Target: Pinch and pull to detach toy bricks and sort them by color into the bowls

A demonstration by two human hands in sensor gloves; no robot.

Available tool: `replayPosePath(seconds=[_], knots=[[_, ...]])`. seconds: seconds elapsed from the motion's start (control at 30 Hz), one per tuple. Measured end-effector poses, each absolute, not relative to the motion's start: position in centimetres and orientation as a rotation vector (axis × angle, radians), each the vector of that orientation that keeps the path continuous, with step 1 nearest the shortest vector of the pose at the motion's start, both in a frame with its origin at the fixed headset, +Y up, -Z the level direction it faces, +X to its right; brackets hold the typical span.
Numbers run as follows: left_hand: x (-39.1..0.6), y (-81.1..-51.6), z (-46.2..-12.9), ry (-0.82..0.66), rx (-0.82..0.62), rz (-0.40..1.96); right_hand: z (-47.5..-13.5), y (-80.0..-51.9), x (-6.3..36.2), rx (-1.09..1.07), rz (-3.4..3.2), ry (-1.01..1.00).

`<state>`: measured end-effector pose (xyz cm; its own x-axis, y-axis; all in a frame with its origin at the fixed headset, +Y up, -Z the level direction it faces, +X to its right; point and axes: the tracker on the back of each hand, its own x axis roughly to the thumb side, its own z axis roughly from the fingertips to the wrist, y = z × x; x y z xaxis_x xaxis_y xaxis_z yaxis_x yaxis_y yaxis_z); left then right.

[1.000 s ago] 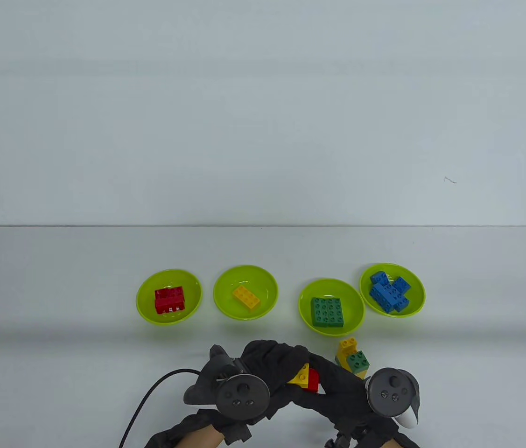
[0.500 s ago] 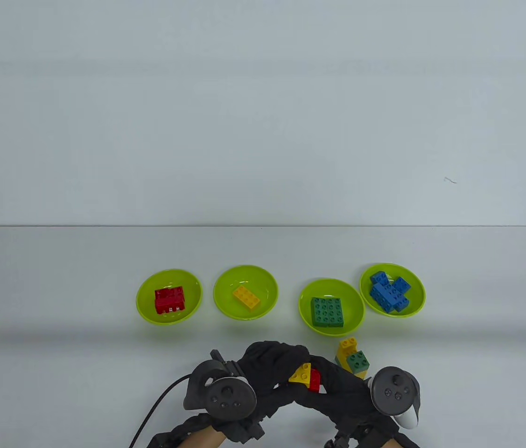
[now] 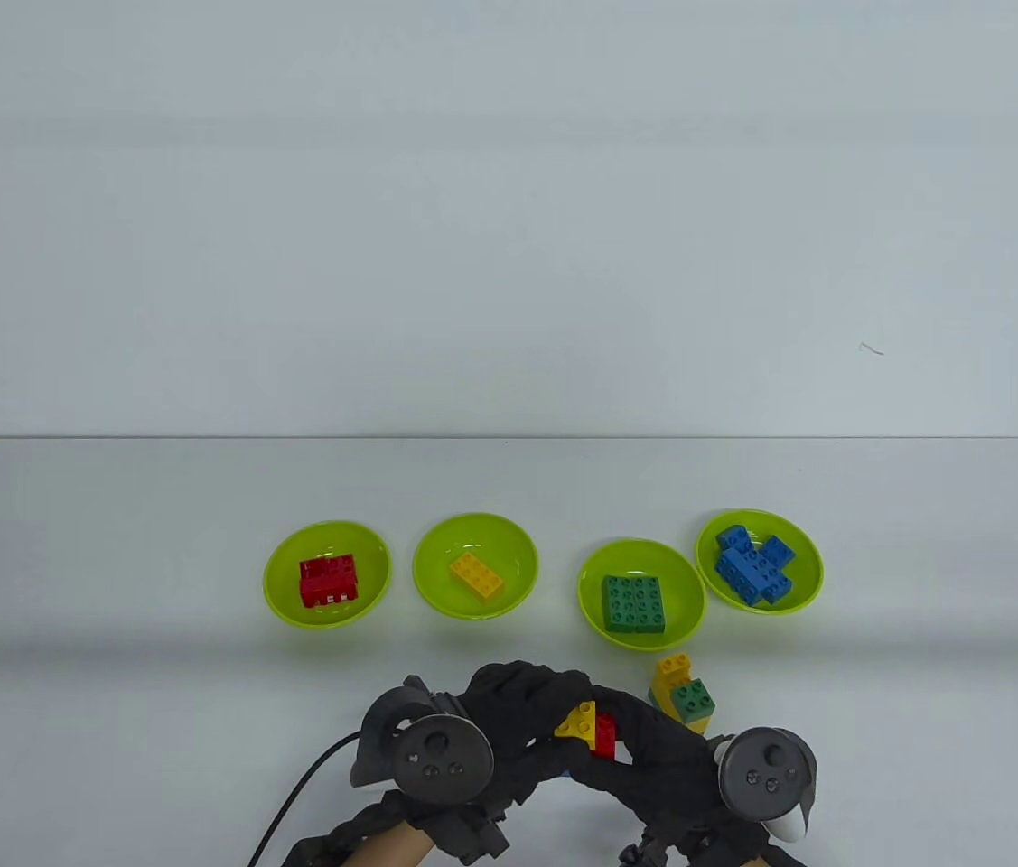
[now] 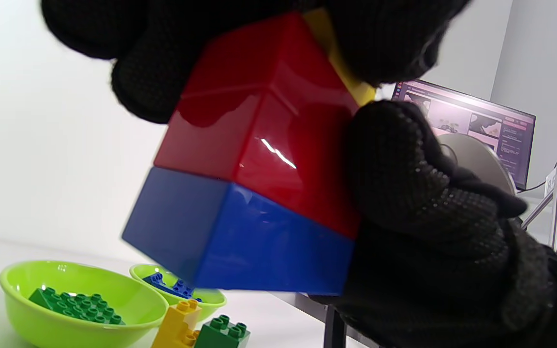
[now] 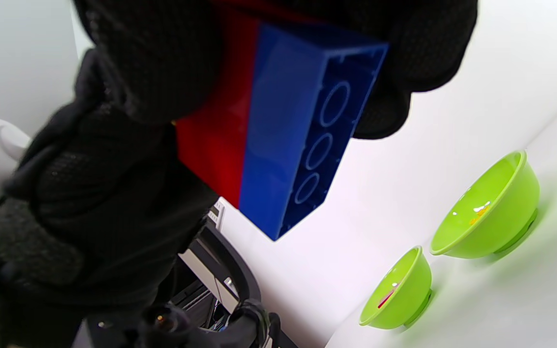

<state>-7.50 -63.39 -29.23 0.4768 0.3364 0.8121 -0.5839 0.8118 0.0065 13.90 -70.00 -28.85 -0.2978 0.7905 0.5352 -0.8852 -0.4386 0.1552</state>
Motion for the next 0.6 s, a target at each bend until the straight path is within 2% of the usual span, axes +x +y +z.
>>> replayPosePath(seconds=[0.17, 0.27, 0.37, 0.43, 0.5, 0.6], knots=[[-6.7, -63.2, -27.9, -0.913, 0.505, 0.327, -29.0, -69.9, 13.9, 0.624, 1.884, -0.189], [-6.8, -63.3, -28.2, -0.9, 0.431, 0.41, -29.0, -70.0, 14.0, 0.646, 1.921, -0.219], [-7.1, -63.2, -28.9, -0.858, 0.302, 0.513, -28.9, -70.1, 14.0, 0.685, 1.935, -0.22], [-7.7, -63.7, -29.7, -0.833, 0.183, 0.678, -28.8, -69.9, 14.0, 0.723, 2.005, -0.24], [-8.1, -64.0, -30.0, -0.819, 0.165, 0.786, -28.7, -69.9, 13.9, 0.691, 1.966, -0.226], [-8.1, -63.9, -30.0, -0.827, 0.214, 0.689, -28.7, -70.0, 13.8, 0.672, 1.969, -0.223]])
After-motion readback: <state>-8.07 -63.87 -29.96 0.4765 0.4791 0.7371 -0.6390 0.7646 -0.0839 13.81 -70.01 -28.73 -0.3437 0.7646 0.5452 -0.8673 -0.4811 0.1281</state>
